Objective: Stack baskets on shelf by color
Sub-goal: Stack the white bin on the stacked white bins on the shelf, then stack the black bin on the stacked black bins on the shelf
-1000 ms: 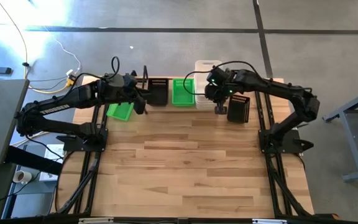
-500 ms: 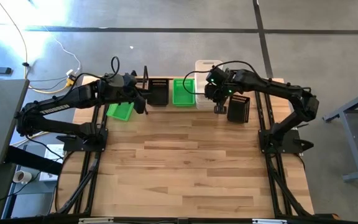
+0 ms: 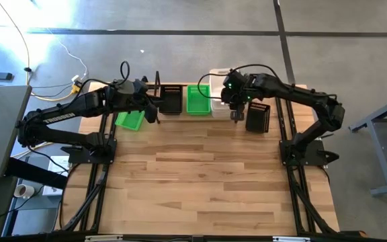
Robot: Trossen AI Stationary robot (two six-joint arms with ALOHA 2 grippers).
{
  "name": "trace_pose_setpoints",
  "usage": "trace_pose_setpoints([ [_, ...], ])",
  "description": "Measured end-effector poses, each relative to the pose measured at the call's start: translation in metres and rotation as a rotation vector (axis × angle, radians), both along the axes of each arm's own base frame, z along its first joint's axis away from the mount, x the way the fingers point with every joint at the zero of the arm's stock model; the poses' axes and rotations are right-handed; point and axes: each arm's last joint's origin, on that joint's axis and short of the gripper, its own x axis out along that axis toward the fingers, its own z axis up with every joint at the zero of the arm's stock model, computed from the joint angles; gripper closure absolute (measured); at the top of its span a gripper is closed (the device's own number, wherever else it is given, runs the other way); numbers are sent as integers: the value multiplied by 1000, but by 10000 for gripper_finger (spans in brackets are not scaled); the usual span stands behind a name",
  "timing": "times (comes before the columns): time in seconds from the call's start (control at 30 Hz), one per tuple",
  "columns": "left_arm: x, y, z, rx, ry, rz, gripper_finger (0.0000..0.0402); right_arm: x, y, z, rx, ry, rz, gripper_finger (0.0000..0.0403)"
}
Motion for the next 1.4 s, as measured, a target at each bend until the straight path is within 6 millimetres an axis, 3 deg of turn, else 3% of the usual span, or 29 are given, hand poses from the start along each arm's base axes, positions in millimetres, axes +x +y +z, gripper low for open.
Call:
trace_pose_setpoints([
  [0.37, 0, 0, 0, -1, 3, 0, 291, 1, 1, 26, 37, -74, -38, 277],
  [0.67, -6, -3, -9, -34, 117, -13, 291, -3, 6, 37, 171, -123, -239, 277],
  [1.2, -21, -14, -29, -142, 387, -172, 291, -5, 60, 5, 256, 108, -418, 277],
  [1.4, -21, -21, -44, -176, 447, -217, 291, -19, 85, -17, 258, 175, -477, 277],
])
